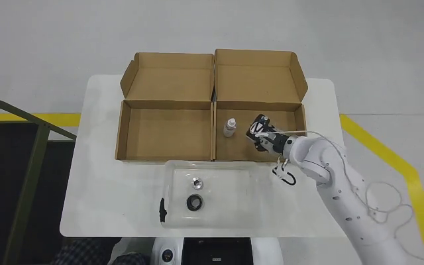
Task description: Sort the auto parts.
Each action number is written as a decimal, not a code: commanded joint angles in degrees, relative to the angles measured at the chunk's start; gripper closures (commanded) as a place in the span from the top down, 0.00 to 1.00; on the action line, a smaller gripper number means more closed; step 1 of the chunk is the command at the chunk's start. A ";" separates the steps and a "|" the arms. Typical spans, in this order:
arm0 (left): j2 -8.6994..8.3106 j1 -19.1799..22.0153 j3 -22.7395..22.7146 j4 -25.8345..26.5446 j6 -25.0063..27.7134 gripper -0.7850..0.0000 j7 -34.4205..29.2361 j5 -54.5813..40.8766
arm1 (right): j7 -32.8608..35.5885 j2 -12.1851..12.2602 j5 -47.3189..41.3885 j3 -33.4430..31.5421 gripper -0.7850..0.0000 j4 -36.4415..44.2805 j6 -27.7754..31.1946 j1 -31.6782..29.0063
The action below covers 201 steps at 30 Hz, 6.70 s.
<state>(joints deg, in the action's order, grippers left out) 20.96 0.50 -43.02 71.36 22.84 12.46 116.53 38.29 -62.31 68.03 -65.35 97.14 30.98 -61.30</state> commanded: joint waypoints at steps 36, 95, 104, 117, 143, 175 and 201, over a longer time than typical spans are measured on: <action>0.00 0.00 0.00 0.00 0.00 1.00 0.00 0.00 | -3.21 1.30 4.17 -4.58 0.67 21.83 0.55 -12.59; 0.00 0.00 0.00 0.00 0.00 1.00 0.00 0.00 | -8.34 -2.73 15.45 23.84 0.56 12.40 7.74 -9.04; 0.00 0.00 0.00 0.00 0.00 1.00 0.00 0.00 | -9.15 -3.69 15.98 25.56 0.47 9.07 7.15 -6.66; 0.00 0.00 0.00 0.00 0.00 1.00 0.00 0.00 | -11.32 -3.90 16.12 25.44 0.00 8.43 7.85 -6.57; 0.00 0.00 0.00 0.00 0.00 1.00 0.00 0.00 | -21.25 1.05 6.10 2.81 0.00 26.63 9.78 -18.97; 0.00 0.00 0.00 0.00 0.00 1.00 0.00 0.00 | -28.34 2.23 -7.52 -9.17 0.00 25.53 10.61 -19.26; 0.00 0.00 0.00 0.00 0.00 1.00 0.00 0.00 | -22.55 -0.09 -5.44 4.52 0.00 15.12 5.21 -6.90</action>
<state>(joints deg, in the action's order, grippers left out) 20.96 0.50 -43.02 71.36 22.84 12.46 116.53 15.62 -62.23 62.52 -61.57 112.82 36.61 -68.97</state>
